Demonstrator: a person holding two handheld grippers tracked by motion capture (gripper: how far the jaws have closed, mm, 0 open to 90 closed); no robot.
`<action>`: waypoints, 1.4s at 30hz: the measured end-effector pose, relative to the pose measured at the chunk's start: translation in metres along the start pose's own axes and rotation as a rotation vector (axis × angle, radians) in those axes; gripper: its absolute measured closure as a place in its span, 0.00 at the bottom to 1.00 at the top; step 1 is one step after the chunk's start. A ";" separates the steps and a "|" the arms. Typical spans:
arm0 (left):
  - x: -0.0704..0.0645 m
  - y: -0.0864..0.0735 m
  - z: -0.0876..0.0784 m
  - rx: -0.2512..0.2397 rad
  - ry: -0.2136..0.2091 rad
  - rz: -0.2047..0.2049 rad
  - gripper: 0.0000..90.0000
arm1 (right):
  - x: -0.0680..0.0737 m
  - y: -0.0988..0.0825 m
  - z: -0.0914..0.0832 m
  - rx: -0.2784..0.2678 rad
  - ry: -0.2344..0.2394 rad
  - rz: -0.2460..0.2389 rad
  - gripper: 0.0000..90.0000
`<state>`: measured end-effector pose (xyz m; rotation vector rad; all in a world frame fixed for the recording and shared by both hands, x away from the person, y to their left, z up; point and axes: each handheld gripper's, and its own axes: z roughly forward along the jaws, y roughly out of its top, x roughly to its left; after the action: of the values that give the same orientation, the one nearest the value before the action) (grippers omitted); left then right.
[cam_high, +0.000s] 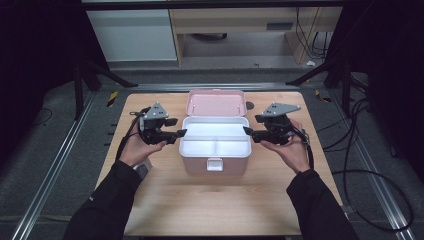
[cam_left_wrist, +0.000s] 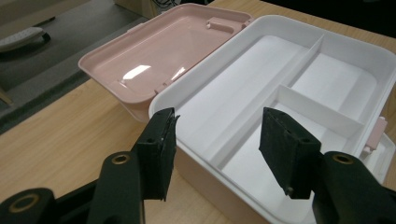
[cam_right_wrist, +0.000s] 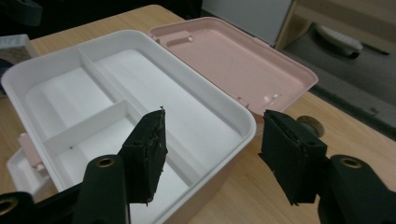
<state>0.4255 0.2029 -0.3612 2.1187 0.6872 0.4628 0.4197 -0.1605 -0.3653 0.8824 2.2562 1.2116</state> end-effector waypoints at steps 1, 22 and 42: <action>0.001 0.002 0.001 0.007 -0.010 0.006 0.52 | -0.002 0.003 0.001 0.006 0.017 -0.003 0.46; 0.022 0.023 0.038 0.245 -0.180 0.205 0.54 | -0.014 0.033 0.035 0.223 0.239 -0.234 0.59; 0.017 0.019 0.075 0.430 -0.272 0.347 0.75 | -0.011 0.013 0.074 0.441 0.355 -0.403 0.80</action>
<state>0.4859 0.1582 -0.3880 2.6621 0.2748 0.2103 0.4778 -0.1202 -0.3927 0.3268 2.8729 0.7429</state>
